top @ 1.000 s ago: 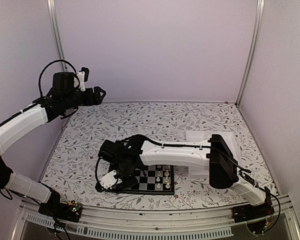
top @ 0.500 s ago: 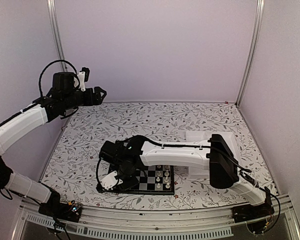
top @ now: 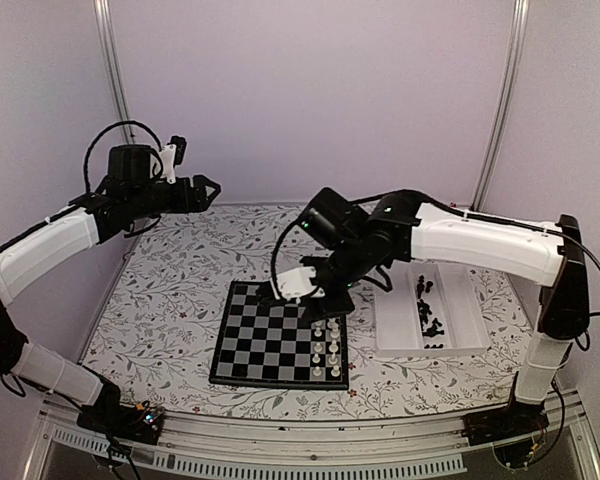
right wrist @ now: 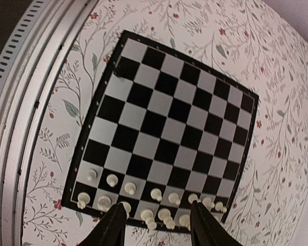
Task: Set up the chess pieces on the board
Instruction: Place the chess piece on the chessboard, then pick up the chess piece from the storage box.
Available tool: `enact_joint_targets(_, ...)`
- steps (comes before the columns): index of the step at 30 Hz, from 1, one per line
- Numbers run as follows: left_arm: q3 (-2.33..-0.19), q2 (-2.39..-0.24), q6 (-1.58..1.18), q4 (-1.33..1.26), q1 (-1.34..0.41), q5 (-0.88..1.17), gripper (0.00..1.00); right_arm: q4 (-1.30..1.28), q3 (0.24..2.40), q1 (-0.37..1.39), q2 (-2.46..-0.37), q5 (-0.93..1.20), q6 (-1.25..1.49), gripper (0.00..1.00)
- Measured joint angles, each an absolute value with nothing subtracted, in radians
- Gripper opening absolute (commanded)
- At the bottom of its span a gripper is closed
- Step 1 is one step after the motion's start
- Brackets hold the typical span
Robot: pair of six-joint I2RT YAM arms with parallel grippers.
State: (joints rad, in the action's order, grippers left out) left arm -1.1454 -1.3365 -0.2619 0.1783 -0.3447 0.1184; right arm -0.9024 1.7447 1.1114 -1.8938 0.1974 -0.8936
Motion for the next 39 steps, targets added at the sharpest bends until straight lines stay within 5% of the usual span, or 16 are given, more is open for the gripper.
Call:
enact_joint_targets(9,-1.145,-1.417,-0.224,0.169,-0.412,0.244,0.86,-0.798,1.347,0.606,-1.675,0.241,-0.761,0.33)
enact_joint_targets(15,-1.146,-1.439,-0.186,0.172,-0.498,0.243,0.86,-0.77,1.278,0.352,-1.62,0.215,-0.743,0.26)
enact_joint_targets(28,-1.146,-1.459,-0.16,0.194,-0.511,0.215,0.86,-0.737,1.278,0.277,-1.757,0.11,-0.776,0.24)
enact_joint_targets(39,-1.146,-1.459,-0.157,0.199,-0.515,0.215,0.86,-0.742,1.3,0.276,-1.84,0.027,-0.881,0.33)
